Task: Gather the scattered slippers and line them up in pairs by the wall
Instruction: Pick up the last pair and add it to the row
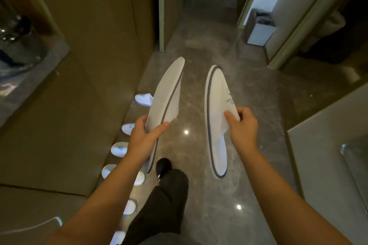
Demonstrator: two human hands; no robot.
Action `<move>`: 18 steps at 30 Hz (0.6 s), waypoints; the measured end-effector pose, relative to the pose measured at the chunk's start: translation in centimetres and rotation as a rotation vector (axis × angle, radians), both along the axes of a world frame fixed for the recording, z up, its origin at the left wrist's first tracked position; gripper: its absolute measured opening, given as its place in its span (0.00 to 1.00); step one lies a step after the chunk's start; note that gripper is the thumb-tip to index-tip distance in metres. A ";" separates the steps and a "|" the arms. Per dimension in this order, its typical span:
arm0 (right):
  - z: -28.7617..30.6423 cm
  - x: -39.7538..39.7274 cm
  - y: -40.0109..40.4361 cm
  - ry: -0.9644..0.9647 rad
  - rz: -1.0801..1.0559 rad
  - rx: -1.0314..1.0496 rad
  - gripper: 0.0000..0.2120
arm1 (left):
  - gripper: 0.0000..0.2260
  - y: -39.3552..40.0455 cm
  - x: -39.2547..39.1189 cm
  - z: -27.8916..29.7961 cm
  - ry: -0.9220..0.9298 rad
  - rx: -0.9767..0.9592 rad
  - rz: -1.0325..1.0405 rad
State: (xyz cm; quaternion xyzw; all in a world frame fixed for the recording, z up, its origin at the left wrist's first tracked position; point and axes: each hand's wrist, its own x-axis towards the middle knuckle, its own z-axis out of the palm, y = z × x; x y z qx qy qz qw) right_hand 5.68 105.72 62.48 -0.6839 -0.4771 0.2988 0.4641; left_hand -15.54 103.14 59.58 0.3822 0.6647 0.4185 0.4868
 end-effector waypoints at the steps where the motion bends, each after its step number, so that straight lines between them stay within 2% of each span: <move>1: -0.1 -0.2 3.4 -0.002 0.002 0.002 0.03 | 0.27 3.3 -0.2 -0.2 -0.008 -0.001 0.001; 6: 0.9 -2.2 17.6 0.008 0.030 -0.014 0.03 | 0.25 17.9 -2.2 1.3 -0.049 0.001 0.034; 10: 1.1 -3.7 26.8 0.017 0.057 -0.055 0.03 | 0.27 26.4 -3.7 1.7 -0.042 -0.040 0.098; 13: 0.4 -4.8 33.7 0.002 0.102 -0.072 0.03 | 0.27 31.9 -4.5 0.9 -0.068 -0.072 0.103; 18: -2.1 -6.0 45.5 -0.035 0.243 -0.127 0.03 | 0.28 40.1 -5.2 -2.3 -0.084 -0.129 0.226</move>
